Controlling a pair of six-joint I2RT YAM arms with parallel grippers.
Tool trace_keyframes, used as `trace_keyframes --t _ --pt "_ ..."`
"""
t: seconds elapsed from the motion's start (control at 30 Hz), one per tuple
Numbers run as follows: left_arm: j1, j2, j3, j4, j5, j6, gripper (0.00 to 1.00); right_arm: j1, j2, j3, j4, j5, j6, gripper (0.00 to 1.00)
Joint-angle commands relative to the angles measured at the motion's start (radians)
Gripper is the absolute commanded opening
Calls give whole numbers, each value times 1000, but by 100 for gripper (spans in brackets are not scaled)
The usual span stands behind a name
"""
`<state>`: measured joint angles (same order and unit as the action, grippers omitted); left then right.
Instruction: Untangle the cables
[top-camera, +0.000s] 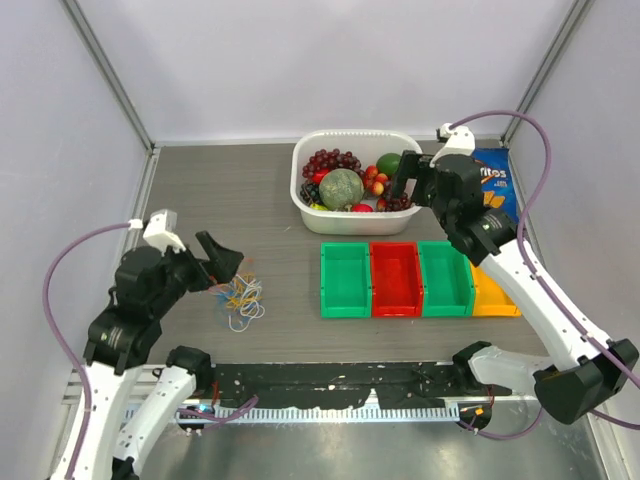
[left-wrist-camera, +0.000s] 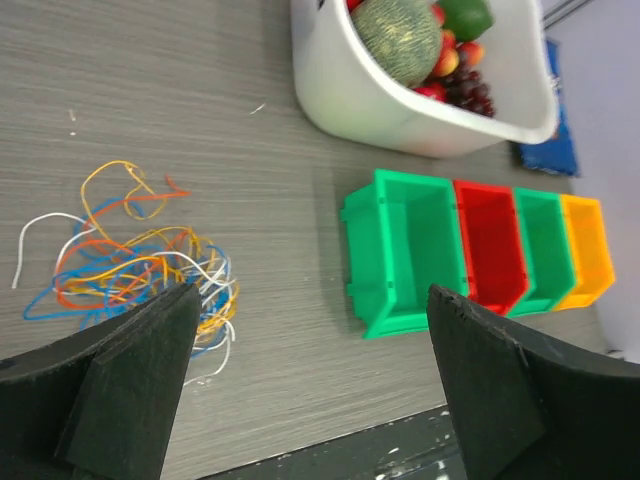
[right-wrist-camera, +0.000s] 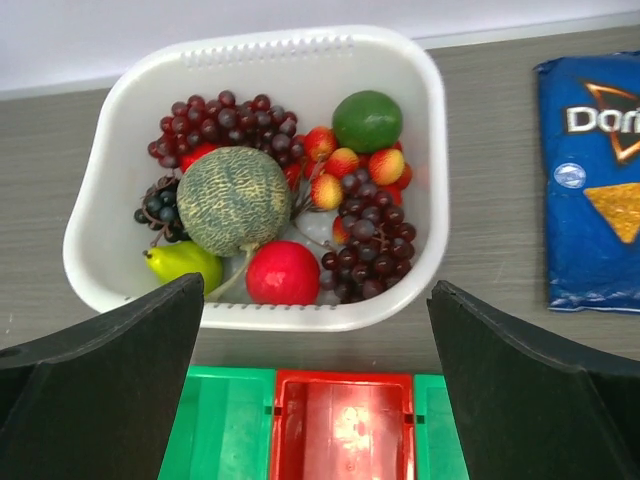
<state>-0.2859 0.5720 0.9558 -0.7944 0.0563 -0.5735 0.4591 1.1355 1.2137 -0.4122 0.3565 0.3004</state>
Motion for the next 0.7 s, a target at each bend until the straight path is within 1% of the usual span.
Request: trace_keyframes --t 0.0,0.07,0.1,0.13,0.17,0.2,0.23,0.27,0.33,0.37,0.43,0.47,0.53,0.6,0.67 --pt "4 -128 -26 -17 51 -104 100 50 76 61 32 -103 14 100" --pt "5 -184 -57 -17 33 -138 100 117 134 87 53 -157 8 99" --pt "5 -219 -75 -17 21 -153 100 178 153 99 65 -192 6 99" --pt "5 -251 -94 -19 5 -169 100 211 190 98 119 -215 6 100" --pt "4 -289 -109 -22 -10 -184 100 284 204 86 159 -226 6 99" --pt "5 -329 -123 -35 -36 -202 100 315 237 75 229 -241 9 99" --pt "5 -362 -132 -51 -52 -222 100 378 259 55 277 -251 25 100" --pt "5 -398 -140 -66 -91 -236 100 400 300 49 350 -279 32 99" --pt "5 -452 -135 -101 -104 -259 100 475 375 49 406 -319 65 99" --pt "5 -472 -129 -124 -105 -275 100 490 406 61 442 -324 75 98" --pt "7 -501 -117 -172 -107 -304 100 529 484 87 447 -329 89 93" --pt "5 -508 -114 -201 -102 -322 100 544 527 90 451 -329 97 88" --pt "5 -526 -120 -239 -87 -339 100 549 565 58 505 -341 150 85" --pt "5 -538 -140 -264 -69 -356 100 550 593 11 570 -404 172 84" --pt "5 -551 -158 -270 -61 -379 99 552 625 3 578 -424 174 83"
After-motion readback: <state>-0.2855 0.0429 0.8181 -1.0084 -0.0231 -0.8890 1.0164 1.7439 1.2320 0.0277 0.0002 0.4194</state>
